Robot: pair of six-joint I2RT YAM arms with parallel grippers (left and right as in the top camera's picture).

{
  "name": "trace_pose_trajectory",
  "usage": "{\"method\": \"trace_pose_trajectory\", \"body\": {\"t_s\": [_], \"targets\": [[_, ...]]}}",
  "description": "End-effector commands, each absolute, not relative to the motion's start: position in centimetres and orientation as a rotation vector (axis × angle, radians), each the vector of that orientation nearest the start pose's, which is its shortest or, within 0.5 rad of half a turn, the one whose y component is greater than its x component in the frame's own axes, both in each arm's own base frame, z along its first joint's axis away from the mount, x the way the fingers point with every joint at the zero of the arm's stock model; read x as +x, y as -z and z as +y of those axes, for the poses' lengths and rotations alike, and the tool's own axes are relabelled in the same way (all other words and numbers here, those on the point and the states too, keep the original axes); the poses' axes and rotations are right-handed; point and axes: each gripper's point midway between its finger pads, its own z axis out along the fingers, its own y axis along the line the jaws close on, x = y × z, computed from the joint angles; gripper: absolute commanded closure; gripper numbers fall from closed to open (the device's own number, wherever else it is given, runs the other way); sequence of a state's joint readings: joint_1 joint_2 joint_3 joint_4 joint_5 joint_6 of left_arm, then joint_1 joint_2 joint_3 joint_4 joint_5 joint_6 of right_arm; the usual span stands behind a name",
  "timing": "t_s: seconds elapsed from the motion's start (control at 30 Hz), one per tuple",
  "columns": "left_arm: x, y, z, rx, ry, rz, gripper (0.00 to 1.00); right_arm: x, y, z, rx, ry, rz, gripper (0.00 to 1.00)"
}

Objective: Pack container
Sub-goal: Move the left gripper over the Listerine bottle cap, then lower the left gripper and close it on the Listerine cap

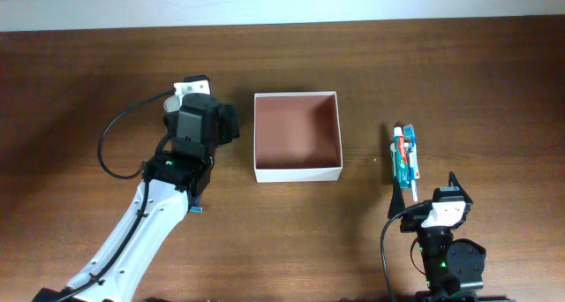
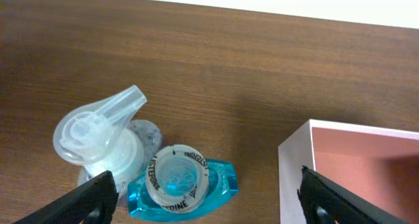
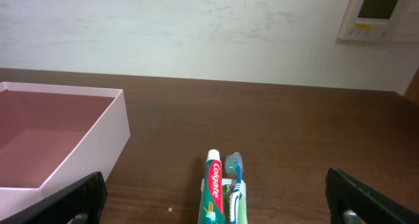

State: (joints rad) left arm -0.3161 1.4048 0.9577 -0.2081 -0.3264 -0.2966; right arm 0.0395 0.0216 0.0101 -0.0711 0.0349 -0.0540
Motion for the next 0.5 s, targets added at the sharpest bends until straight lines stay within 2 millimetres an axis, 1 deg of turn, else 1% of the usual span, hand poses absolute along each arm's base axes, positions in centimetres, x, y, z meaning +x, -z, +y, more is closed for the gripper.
{"method": "trace_pose_trajectory", "body": {"t_s": [0.0,0.27,0.37,0.43,0.47], "targets": [[41.3,-18.2,-6.7,-0.186,-0.037,2.164,0.19,24.7,-15.2,0.2,-0.045,0.043,1.664,0.01],[41.9,-16.1,-6.9,-0.180,-0.056,2.203,0.18,24.7,-15.2,0.2,-0.045,0.043,1.664,0.01],[42.2,-15.6,-6.9,-0.180,-0.058,2.207,0.17,24.7,-15.2,0.2,-0.045,0.043,1.664,0.01],[42.4,-15.3,-7.0,-0.180,-0.058,2.208,0.08,24.7,-15.2,0.2,-0.045,0.043,1.664,0.01],[42.5,-15.3,-7.0,-0.180,-0.057,2.207,0.07,24.7,-15.2,0.2,-0.045,0.043,1.664,0.01]]}}
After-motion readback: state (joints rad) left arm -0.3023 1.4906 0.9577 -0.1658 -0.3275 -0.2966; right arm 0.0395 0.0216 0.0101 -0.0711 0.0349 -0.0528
